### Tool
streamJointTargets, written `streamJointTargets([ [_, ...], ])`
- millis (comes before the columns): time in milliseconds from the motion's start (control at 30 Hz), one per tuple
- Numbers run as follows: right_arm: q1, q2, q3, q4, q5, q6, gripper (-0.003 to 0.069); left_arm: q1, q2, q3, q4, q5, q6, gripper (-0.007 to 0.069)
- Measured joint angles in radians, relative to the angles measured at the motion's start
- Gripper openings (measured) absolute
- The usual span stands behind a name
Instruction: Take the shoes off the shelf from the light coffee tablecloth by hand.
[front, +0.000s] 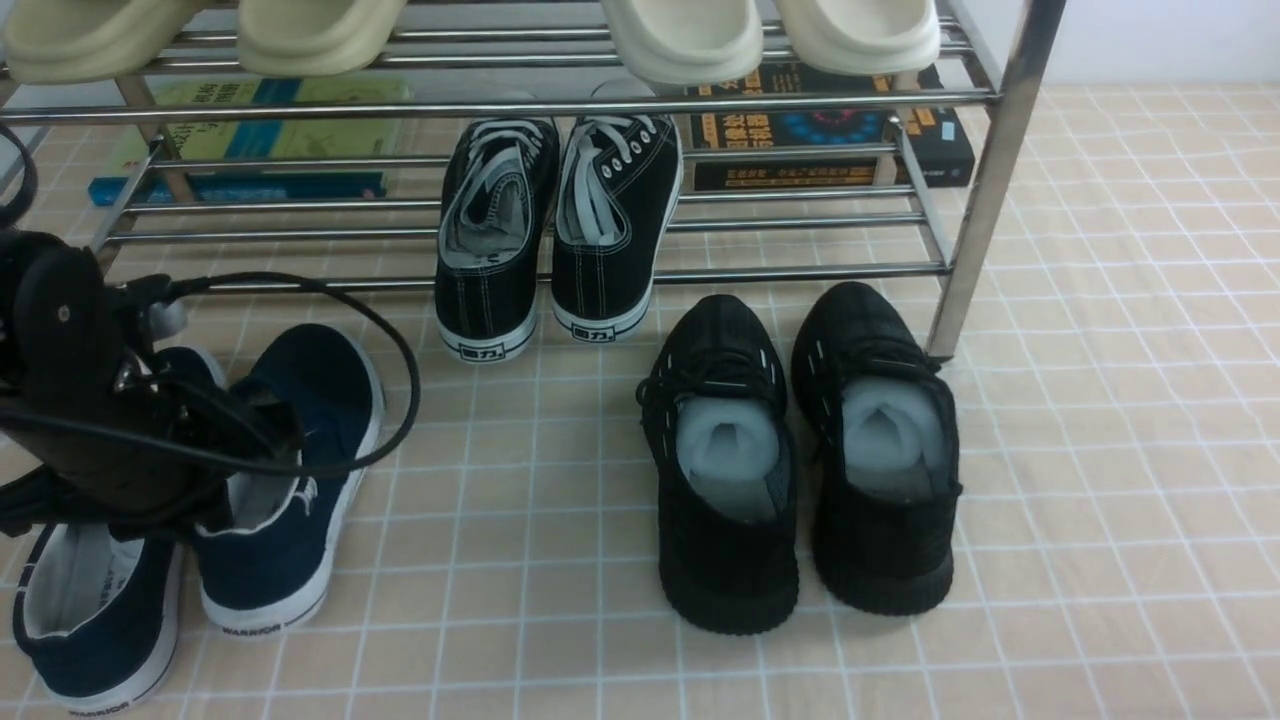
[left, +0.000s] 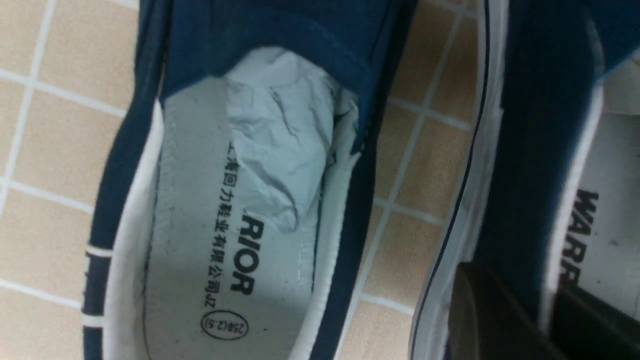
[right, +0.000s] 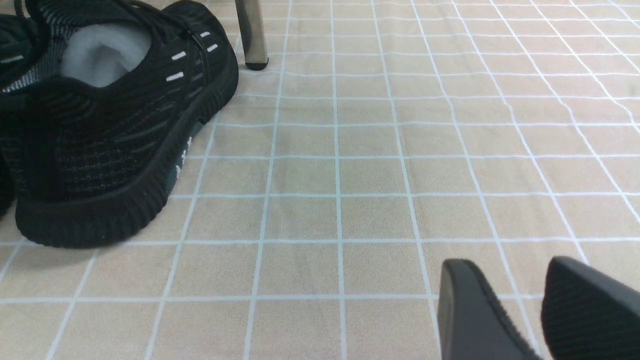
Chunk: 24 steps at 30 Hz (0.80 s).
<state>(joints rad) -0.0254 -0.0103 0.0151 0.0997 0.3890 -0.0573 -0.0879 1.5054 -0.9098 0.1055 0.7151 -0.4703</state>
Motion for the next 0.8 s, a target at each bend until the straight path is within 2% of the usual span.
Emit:
streamJointTargets([
  [233,0.0,0.0,0.0,0.0,0.0,0.0,0.0239,0.0,-0.058,-0.024,0.011,0.014,0.0,0.029],
  [300,0.0,0.0,0.0,0.0,0.0,0.0,0.0239,0.0,-0.11,-0.048,0.034,0.045,0.001,0.0321],
  [400,0.0,0.0,0.0,0.0,0.0,0.0,0.0239,0.0,-0.195,-0.087,0.057,0.122,0.031,0.0324],
  [500,0.0,0.0,0.0,0.0,0.0,0.0,0.0239,0.0,-0.276,-0.112,0.068,0.182,0.084,0.0293],
  [633,0.0,0.0,0.0,0.0,0.0,0.0,0.0239,0.0,-0.457,-0.117,0.066,0.323,0.203,0.0138],
  [800,0.0,0.0,0.0,0.0,0.0,0.0,0.0239,0.0,-0.656,-0.022,-0.019,0.379,0.31,0.0008],
])
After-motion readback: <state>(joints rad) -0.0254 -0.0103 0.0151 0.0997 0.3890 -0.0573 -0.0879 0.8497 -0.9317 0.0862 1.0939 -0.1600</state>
